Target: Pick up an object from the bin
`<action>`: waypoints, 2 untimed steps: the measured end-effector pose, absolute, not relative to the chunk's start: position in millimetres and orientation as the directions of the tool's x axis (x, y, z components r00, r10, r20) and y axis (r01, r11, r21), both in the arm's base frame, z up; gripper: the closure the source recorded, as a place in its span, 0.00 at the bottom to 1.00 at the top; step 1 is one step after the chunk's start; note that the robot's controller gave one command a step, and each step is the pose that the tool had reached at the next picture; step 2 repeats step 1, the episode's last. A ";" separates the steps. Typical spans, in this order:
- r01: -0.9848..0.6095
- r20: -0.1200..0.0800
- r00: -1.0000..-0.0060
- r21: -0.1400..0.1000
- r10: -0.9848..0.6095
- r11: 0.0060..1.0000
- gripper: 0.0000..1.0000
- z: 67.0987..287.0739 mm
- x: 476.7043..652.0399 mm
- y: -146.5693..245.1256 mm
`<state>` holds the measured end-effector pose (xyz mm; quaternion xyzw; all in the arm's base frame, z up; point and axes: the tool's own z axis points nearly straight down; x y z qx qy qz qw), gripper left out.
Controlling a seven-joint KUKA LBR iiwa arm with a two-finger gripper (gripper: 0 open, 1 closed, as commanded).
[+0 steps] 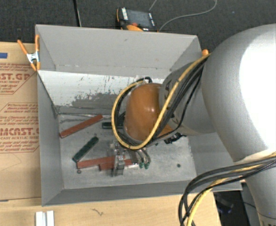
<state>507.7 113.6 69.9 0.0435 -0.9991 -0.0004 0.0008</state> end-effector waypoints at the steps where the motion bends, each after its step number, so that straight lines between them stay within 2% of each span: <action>1: -0.127 -0.010 -0.992 0.001 -0.127 0.992 1.00 246.2 521.8 124.7; 2: -0.127 -0.010 -0.992 0.001 -0.127 0.992 1.00 246.2 521.8 124.7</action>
Offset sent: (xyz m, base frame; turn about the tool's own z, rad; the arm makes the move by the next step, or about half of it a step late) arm 0.0122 0.0107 0.1718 -0.0405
